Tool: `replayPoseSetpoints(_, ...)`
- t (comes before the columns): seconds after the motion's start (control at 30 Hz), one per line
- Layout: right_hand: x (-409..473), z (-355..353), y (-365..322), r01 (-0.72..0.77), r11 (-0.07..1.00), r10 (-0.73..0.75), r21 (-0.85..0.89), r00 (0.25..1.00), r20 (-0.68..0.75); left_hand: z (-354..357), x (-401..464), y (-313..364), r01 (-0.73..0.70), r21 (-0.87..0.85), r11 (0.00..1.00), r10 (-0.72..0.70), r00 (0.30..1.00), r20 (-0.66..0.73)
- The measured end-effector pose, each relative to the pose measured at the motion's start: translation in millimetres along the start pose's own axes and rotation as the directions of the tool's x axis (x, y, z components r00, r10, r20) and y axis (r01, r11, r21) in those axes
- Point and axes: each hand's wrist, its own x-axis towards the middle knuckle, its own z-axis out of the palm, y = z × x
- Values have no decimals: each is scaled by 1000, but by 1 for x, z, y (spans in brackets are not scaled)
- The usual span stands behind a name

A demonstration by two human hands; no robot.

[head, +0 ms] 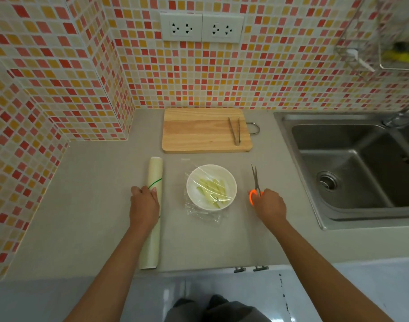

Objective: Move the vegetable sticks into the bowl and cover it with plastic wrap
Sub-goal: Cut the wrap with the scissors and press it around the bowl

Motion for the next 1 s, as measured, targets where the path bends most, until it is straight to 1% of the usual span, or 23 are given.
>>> replayPoseSetpoints(0.07,0,2,0,8,998,-7,-61,1000,23,0,-1,-1,-10,68,998,10,1000,-4)
replayPoseSetpoints(0.13,1,2,0,9,996,-4,-92,999,50,0,-1,-2,-19,95,995,18,1000,5)
replayPoseSetpoints(0.37,4,0,0,0,998,5,-70,998,69,-2,1,-9,62,-44,997,-59,996,72)
replayPoseSetpoints(0.63,9,-7,-1,45,985,-30,-166,996,89,-2,4,-7,94,-103,990,-93,996,14)
replayPoseSetpoints(0.77,11,-13,-3,93,974,-82,-209,995,58,-3,5,-7,101,-105,989,-102,995,-5)
replayPoseSetpoints(0.87,11,-15,-7,105,972,-109,-208,994,-7,-3,5,-8,101,-93,991,-103,994,-19)
replayPoseSetpoints(1.0,11,-16,-14,93,983,-106,-157,991,-77,-2,5,-7,120,-93,988,-123,992,-27)
